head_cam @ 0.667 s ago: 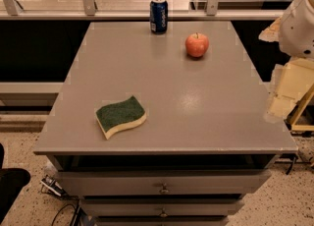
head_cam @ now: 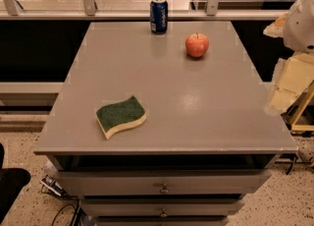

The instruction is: Move apple near sponge

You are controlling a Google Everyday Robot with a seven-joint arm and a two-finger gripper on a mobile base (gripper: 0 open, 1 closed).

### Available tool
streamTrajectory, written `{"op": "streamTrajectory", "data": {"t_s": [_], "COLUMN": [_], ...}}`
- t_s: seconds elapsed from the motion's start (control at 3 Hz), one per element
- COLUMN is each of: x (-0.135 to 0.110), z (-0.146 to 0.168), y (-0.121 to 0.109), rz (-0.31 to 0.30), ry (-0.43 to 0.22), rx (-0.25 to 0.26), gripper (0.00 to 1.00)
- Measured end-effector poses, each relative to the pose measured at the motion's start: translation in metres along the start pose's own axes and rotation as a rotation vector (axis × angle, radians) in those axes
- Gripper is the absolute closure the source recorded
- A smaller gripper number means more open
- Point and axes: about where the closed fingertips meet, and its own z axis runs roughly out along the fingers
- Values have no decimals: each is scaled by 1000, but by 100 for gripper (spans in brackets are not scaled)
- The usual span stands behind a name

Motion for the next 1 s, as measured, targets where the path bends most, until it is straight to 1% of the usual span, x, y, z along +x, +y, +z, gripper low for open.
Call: {"op": "streamTrajectory", "data": {"t_s": [0.33,0.67,1.0], "x": [8,-1,-30], "z": [15,45,71], "y": [-33,-72,-112], "rz": [98,202,269], "ry": [-104,-294,-509], "rx": [35,73,122], "gripper": [0,0,0]}}
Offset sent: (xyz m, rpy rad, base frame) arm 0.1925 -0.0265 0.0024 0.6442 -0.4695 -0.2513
